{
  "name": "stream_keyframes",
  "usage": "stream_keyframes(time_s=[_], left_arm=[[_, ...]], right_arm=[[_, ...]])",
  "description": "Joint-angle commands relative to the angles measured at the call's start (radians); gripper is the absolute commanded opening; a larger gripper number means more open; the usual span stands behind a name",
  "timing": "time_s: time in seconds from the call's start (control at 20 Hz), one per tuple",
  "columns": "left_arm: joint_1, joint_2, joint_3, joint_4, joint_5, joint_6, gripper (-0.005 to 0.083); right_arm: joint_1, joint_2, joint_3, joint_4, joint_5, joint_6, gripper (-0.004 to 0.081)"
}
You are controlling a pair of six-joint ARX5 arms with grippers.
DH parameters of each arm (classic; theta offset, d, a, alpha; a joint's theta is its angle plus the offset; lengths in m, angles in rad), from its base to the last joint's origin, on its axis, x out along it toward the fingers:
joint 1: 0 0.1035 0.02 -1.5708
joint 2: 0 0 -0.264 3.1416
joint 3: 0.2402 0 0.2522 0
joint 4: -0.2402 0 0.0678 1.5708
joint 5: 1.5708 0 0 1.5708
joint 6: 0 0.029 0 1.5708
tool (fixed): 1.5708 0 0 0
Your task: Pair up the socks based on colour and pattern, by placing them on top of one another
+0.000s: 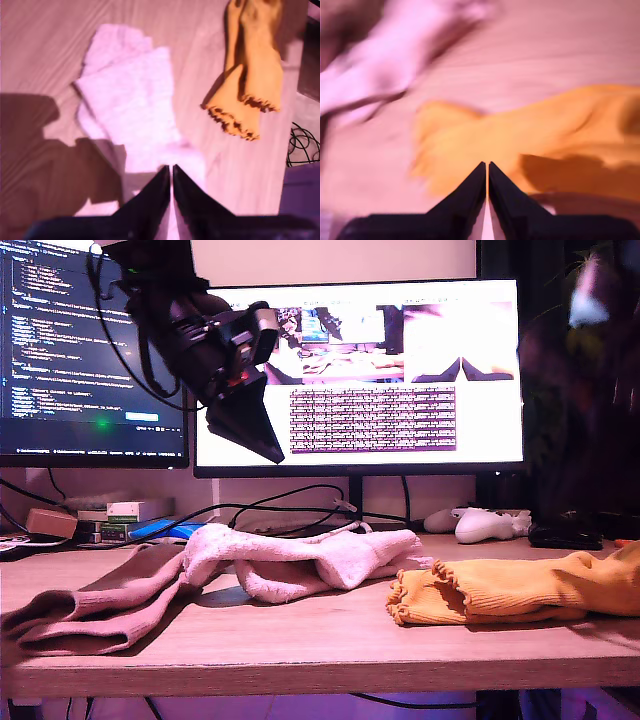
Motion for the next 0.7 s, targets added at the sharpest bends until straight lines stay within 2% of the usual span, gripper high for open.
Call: stream_keyframes(time_s=[0.0,0.3,0.45,0.65], left_arm=[[-0.012,-0.023,-0.013,-0.002,0.001,-0.005,-0.0022],[-0.027,-0.023,-0.013,-0.005,0.000,-0.013,-0.0022],[-0.028,-0.023,-0.013,-0.004,0.001,-0.013,-0.0022],[-0.027,-0.023,-0.013,-0.003,0.001,-0.013,-0.0022]], right_arm=[[-0.013,0.054,0.051,0.005,0.008,0.016,-0.0013],[-0.047,0.246,0.113,-0.065,0.006,0.015,-0.0013],[-0.055,0.274,0.133,-0.105,0.006,-0.005,-0.0013],[-0.060,0.301,0.134,-0.073,0.042,-0.023,-0.0013]])
